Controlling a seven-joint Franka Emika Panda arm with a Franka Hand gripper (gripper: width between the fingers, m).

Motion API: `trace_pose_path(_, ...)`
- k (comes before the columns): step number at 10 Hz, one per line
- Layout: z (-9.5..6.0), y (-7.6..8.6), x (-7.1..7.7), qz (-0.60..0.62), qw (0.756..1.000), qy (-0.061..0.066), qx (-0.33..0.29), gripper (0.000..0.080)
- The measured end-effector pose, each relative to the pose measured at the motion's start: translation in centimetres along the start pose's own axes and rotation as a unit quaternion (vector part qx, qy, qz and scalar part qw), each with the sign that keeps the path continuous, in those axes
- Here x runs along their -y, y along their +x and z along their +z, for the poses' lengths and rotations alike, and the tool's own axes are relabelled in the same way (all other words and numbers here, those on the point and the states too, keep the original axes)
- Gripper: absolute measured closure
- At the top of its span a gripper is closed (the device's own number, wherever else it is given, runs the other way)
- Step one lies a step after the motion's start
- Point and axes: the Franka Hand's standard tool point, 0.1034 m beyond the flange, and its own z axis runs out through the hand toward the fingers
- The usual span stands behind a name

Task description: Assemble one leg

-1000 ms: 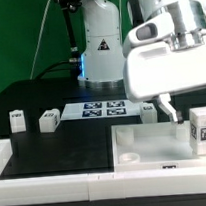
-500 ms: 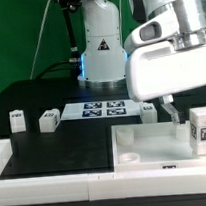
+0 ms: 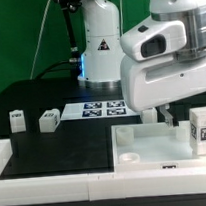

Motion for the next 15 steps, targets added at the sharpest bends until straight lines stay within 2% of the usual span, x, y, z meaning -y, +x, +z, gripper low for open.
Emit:
trace_pose_path(1,-0.13,0.89,-0.12,0.000,1.000,-0.002,-0.020,0.0150)
trace_pose_path(2,-0.06,0.74,-0.13,0.001,1.000,-0.002,-0.020,0.0197)
trace_pose_path(3,-0.02,0.73,-0.15,0.001,1.000,-0.002,-0.020,0.0197)
trace_pose_path(4,-0.01,0.73,-0.16,0.001,1.000,-0.002,-0.020,0.0373)
trace_pose_path(5,0.00,0.74,-0.17,0.005,1.000,-0.002,-0.020,0.0373)
trace_pose_path(6,-0.03,0.75,-0.30,0.017,1.000,-0.002,-0.020,0.0504)
trace_pose_path(8,-0.05,0.77,-0.33,0.031,0.999,-0.001,-0.021,0.0504)
trace_pose_path(10,0.10,0.84,-0.31,0.171,0.985,0.007,-0.030,0.0504)
trace_pose_path(11,0.15,0.86,-0.30,0.254,0.966,0.016,-0.036,0.0504)
trace_pose_path(12,0.25,0.88,-0.11,0.347,0.937,0.020,-0.041,0.0505)
trace_pose_path(15,0.45,1.04,0.58,0.534,0.844,0.024,-0.040,0.0505)
